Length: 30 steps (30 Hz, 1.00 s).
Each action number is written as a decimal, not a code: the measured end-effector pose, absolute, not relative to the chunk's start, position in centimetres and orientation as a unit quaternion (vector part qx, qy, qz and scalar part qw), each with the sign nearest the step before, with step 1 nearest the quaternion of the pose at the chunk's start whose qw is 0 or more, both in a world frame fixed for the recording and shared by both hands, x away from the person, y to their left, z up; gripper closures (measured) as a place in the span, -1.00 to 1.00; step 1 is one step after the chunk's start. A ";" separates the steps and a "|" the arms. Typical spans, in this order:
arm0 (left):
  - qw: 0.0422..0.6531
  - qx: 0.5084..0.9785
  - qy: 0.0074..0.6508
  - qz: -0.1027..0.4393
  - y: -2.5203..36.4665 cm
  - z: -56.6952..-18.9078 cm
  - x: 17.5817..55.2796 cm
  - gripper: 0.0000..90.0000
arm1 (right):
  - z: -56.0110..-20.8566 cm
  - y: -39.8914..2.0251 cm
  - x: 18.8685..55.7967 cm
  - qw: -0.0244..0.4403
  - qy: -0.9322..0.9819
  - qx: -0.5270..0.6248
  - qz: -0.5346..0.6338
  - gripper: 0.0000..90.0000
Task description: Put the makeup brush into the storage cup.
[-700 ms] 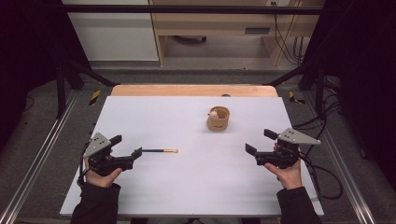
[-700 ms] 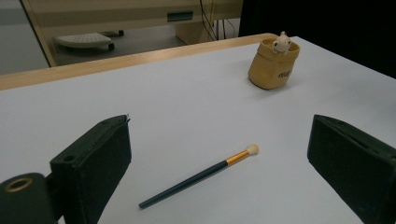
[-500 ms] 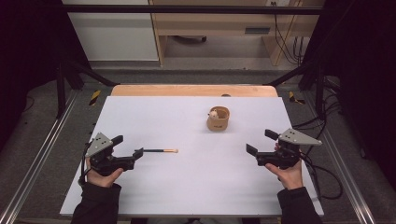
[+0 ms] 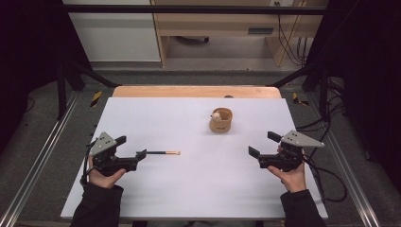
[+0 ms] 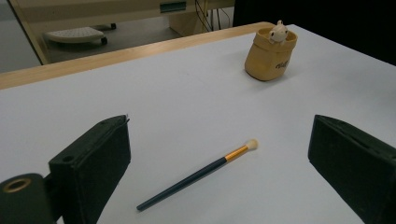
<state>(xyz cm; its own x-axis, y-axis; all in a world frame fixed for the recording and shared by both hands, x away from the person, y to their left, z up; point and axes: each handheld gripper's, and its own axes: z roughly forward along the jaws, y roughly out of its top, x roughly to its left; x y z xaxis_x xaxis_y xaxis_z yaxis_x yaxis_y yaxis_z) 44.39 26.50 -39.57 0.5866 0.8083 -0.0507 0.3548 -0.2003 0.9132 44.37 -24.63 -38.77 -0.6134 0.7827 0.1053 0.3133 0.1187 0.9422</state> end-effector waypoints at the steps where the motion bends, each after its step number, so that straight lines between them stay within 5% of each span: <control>1: 0.495 0.741 0.393 0.228 26.5 -39.6 44.4 -0.88 | -38.8 -24.5 44.4 0.215 0.716 0.384 0.542 -0.90; 30: 0.452 0.785 0.376 0.197 24.9 -40.0 48.9 -0.84 | -38.6 -24.3 44.3 0.221 0.721 0.383 0.533 -0.91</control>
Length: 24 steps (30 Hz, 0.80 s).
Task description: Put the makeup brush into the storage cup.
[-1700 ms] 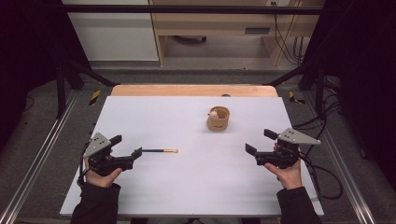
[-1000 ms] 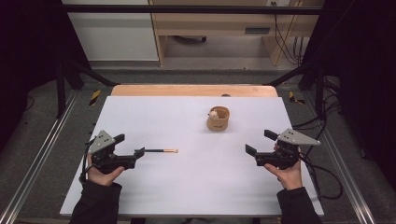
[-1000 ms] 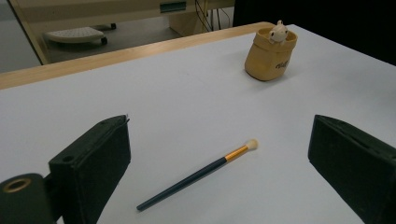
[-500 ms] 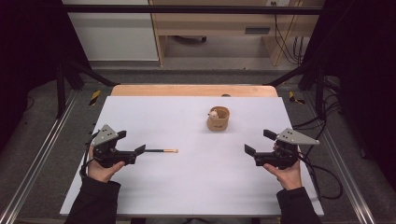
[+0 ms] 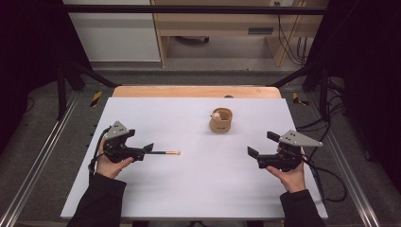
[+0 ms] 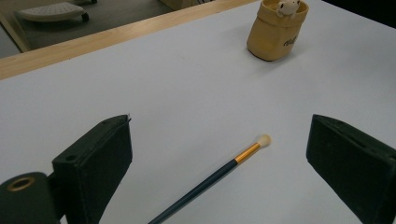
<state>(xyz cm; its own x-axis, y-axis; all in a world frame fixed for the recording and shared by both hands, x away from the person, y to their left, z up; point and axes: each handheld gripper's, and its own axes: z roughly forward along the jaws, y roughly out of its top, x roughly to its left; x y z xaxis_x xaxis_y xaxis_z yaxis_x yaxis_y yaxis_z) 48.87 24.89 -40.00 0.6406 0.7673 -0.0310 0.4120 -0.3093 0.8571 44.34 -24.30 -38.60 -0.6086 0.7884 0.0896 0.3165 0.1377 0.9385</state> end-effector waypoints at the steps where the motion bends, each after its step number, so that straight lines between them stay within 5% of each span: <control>1: 0.450 0.785 0.377 0.196 24.8 -40.1 49.0 -0.84 | -38.6 -24.4 44.3 0.222 0.721 0.383 0.533 -0.91; 24: 0.398 0.819 0.373 0.177 22.7 -42.6 50.7 -0.83 | -39.0 -23.9 44.6 0.217 0.730 0.378 0.526 -0.90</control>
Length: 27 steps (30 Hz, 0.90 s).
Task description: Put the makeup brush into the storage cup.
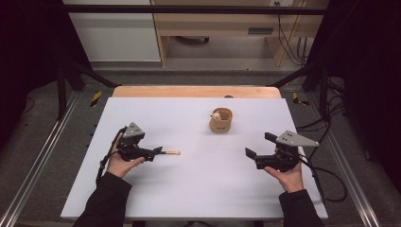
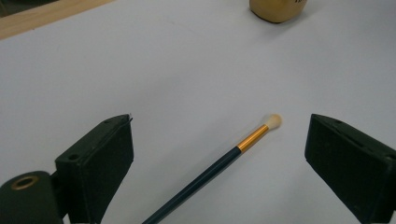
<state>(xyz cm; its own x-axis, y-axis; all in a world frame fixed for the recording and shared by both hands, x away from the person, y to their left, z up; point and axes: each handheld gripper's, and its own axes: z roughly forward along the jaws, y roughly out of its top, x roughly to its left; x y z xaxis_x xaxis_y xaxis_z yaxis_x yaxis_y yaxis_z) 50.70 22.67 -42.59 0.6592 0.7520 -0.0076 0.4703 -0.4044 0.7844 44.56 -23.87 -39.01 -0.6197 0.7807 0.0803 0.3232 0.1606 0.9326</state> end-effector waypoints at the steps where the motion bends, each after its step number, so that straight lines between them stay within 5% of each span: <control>1: 0.396 0.821 0.373 0.175 22.6 -42.7 50.8 -0.83 | -39.0 -23.9 44.6 0.217 0.730 0.378 0.527 -0.90; 27: 0.350 0.851 0.358 0.160 21.2 -44.9 51.4 -0.66 | -39.3 -23.7 44.7 0.215 0.734 0.382 0.519 -0.90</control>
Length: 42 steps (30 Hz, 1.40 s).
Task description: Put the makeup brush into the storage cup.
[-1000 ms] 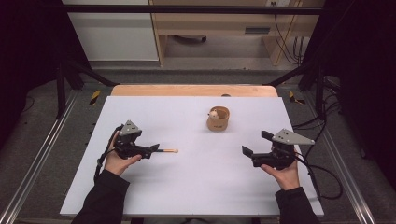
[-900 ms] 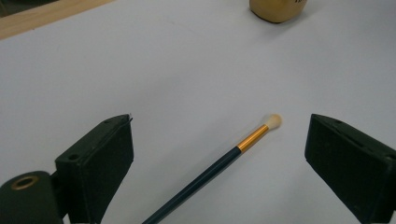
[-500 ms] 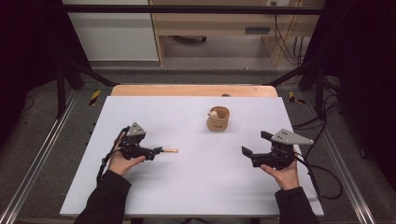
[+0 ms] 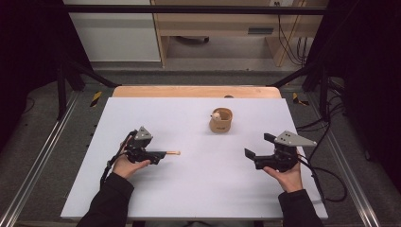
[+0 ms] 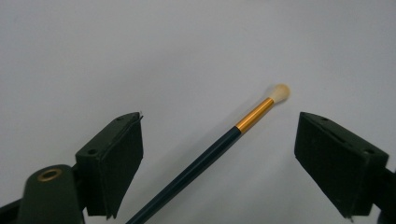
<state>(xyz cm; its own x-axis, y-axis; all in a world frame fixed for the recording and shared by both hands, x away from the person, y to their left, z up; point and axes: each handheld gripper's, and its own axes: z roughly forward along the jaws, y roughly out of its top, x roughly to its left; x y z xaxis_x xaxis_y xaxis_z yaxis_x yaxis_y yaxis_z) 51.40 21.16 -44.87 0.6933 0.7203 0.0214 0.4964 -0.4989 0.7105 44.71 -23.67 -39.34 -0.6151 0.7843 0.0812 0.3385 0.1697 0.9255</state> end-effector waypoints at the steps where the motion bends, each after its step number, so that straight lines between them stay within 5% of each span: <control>1: 0.347 0.852 0.357 0.160 21.1 -45.0 51.4 -0.64 | -39.3 -23.7 44.7 0.215 0.734 0.382 0.518 -0.90; 42: 0.301 0.875 0.350 0.145 20.6 -46.7 51.9 0.51 | -39.3 -23.6 44.7 0.212 0.733 0.384 0.520 -0.90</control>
